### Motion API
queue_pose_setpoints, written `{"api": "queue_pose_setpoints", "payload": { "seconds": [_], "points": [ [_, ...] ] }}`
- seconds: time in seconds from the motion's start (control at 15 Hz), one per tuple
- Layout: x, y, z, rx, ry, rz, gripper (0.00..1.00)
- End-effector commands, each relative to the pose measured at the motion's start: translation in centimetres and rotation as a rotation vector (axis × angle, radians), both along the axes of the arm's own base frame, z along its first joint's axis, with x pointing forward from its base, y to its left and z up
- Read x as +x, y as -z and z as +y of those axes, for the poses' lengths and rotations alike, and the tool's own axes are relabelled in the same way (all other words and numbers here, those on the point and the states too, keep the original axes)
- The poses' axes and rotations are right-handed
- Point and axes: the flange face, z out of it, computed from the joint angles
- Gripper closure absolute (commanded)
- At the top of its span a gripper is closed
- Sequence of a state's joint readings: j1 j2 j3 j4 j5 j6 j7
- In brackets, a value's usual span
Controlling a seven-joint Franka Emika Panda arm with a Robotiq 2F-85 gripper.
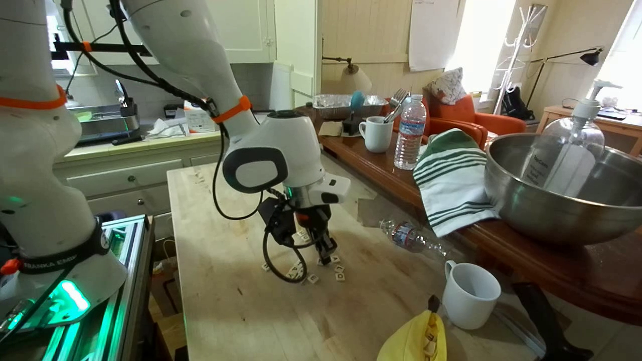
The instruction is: Spell out the word hurt
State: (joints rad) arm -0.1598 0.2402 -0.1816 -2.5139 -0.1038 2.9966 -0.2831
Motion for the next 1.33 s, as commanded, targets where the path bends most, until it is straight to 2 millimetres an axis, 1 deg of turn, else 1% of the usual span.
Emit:
{"api": "queue_pose_setpoints", "payload": {
  "seconds": [0.0,0.27,0.87,1.27],
  "points": [
    [-1.1,1.2,2.4,0.034,0.039,0.095,1.0],
    [-0.9,1.2,3.6,0.048,0.129,0.114,1.0],
    [-0.1,1.1,5.6,0.083,0.347,0.087,1.0],
    [0.2,0.9,6.1,0.111,0.473,0.089,1.0]
  ]
}}
